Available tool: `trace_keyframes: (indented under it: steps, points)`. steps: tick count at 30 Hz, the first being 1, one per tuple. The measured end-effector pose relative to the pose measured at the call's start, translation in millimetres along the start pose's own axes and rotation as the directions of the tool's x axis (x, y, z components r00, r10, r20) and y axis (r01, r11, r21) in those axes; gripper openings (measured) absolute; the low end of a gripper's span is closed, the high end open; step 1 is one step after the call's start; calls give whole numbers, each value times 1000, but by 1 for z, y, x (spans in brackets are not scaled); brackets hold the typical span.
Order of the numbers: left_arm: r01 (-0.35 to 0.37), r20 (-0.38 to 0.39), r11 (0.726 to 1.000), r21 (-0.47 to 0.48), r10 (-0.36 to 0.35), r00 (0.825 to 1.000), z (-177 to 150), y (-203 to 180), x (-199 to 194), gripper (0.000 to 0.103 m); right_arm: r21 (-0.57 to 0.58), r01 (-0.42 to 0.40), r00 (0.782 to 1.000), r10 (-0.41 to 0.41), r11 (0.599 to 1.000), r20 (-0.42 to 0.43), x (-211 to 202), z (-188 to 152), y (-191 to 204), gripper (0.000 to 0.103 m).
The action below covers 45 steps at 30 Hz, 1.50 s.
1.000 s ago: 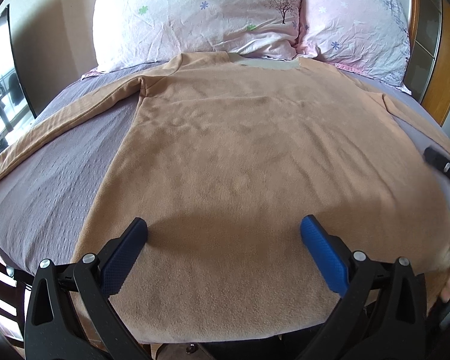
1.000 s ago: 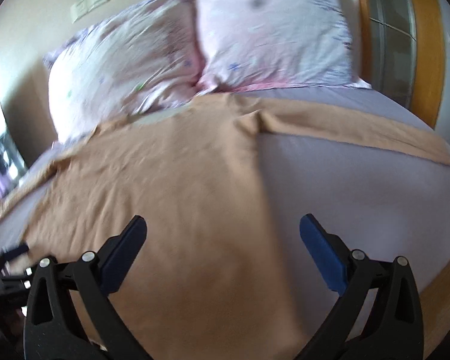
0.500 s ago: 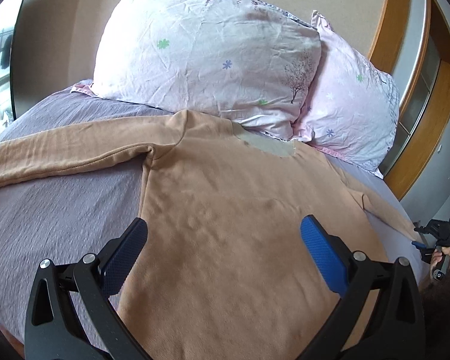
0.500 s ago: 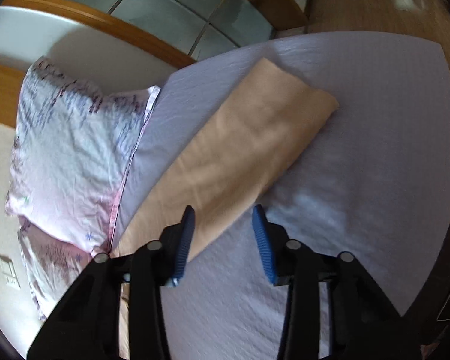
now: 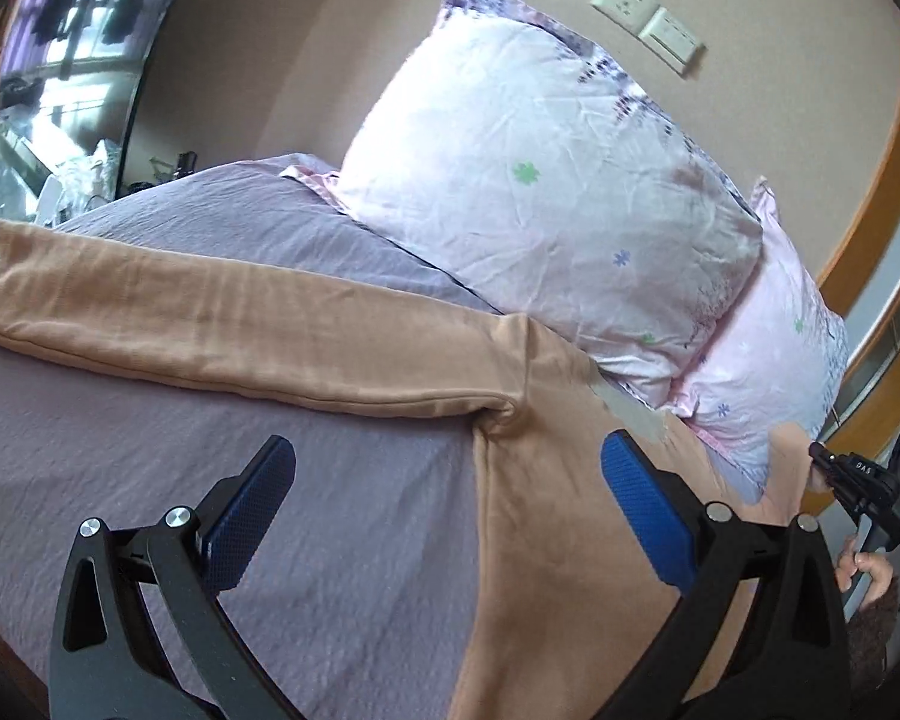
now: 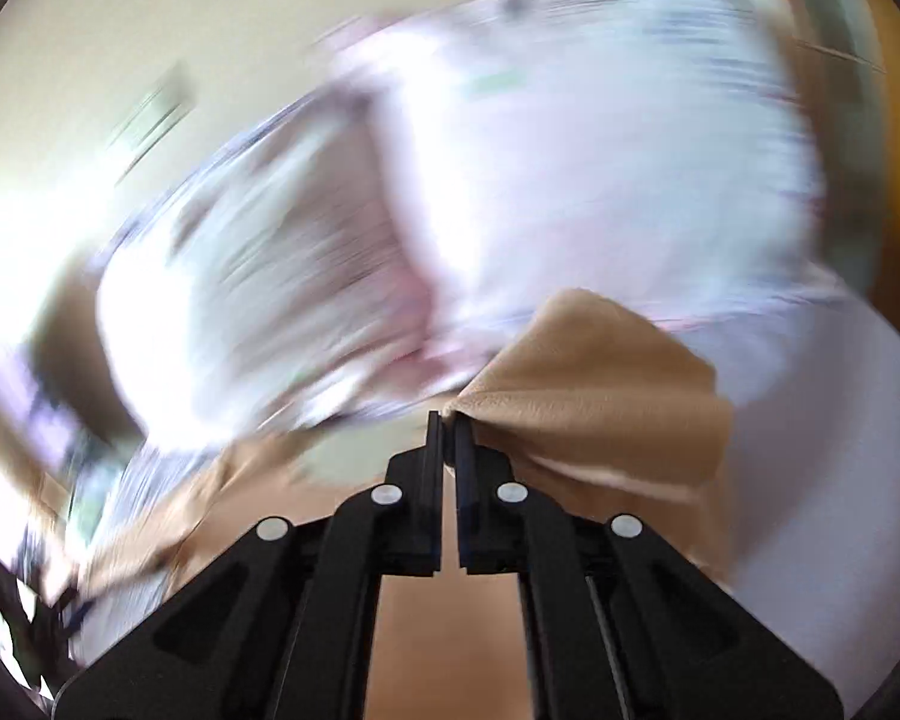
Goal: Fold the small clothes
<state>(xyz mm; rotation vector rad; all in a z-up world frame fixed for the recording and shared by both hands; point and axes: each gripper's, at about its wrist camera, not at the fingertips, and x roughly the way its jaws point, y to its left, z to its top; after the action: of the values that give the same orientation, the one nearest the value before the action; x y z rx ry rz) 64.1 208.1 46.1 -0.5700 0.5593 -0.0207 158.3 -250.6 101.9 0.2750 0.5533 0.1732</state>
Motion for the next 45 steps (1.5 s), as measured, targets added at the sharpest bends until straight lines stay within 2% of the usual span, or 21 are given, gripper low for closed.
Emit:
trace_keyframes:
  steps: [1, 3, 4, 6, 7, 9, 10, 13, 17, 22, 25, 26, 27, 29, 32, 35, 37, 39, 41, 43, 45]
  points:
    - [-4, -7, 998, -55, 4, 1000, 4, 12, -1, 102, -81, -67, 996, 61, 994, -68, 25, -8, 39, 3]
    - [-2, -19, 983, -182, -1, 1000, 11, 38, -3, 102, -210, -173, 963, 121, 962, -239, 72, -34, 102, 7]
    - [-4, -22, 972, -235, -1, 1000, 12, 50, -5, 102, -250, -228, 930, 134, 941, -343, 94, -54, 131, 14]
    - [-21, -32, 945, -327, 11, 999, 14, 74, -7, 102, -282, -278, 889, 135, 918, -438, 110, -77, 160, 31]
    - [-29, -33, 929, -369, 18, 999, 14, 87, -10, 102, -293, -292, 889, 145, 911, -434, 108, -83, 166, 48]
    - [-51, -20, 912, -407, 47, 999, 15, 105, -17, 102, -296, -278, 913, 156, 914, -376, 94, -82, 165, 68]
    - [-66, -14, 907, -416, 66, 998, 15, 109, -20, 102, -283, -261, 927, 158, 923, -341, 86, -76, 158, 71]
    - [-92, -2, 874, -477, 103, 995, 18, 129, -25, 101, -217, -242, 936, 168, 946, -310, 68, -57, 126, 76]
    - [-128, -23, 815, -565, 139, 990, 26, 149, -25, 84, -146, -221, 939, 170, 964, -297, 51, -59, 100, 78]
    - [-132, -43, 753, -645, 136, 990, 40, 168, -18, 80, -59, -264, 922, 235, 963, -307, 48, -64, 86, 80]
    - [-160, -69, 720, -675, 154, 986, 48, 180, -13, 56, -46, -290, 919, 265, 956, -293, 39, -65, 83, 83]
    - [-178, -89, 715, -676, 161, 983, 49, 185, -8, 30, -44, -298, 918, 274, 954, -285, 35, -66, 81, 83]
    - [-214, -127, 716, -665, 174, 976, 52, 190, -1, 8, -43, -302, 919, 279, 952, -277, 30, -65, 78, 83]
    - [-250, -138, 740, -624, 211, 968, 59, 184, 4, 8, -44, -296, 927, 276, 954, -253, 19, -64, 71, 84]
    - [-250, -80, 859, -447, 240, 968, 88, 127, 11, 6, -40, -251, 953, 240, 967, -185, 0, -59, 50, 85]
    - [-124, -29, 969, -213, 121, 992, 113, 27, 34, 5, 11, -204, 972, 204, 979, -116, -14, -53, 19, 85]
    - [-3, -45, 999, -46, 1, 999, 110, -49, 57, 5, 58, -171, 980, 176, 984, -89, -20, -51, -1, 85]
    - [134, -111, 985, 113, -121, 986, 88, -126, 84, 5, 100, -135, 987, 142, 986, -72, -25, -52, -20, 85]
    - [271, -240, 933, 235, -215, 947, 46, -196, 118, 5, 125, -102, 991, 111, 987, -70, -26, -53, -35, 85]
    - [351, -405, 870, 346, -199, 892, -14, -254, 157, 6, 151, -74, 993, 87, 986, -81, -22, -54, -50, 85]
    - [367, -520, 815, 449, -95, 849, -73, -287, 185, 6, 186, -48, 993, 67, 981, -99, -16, -57, -64, 85]
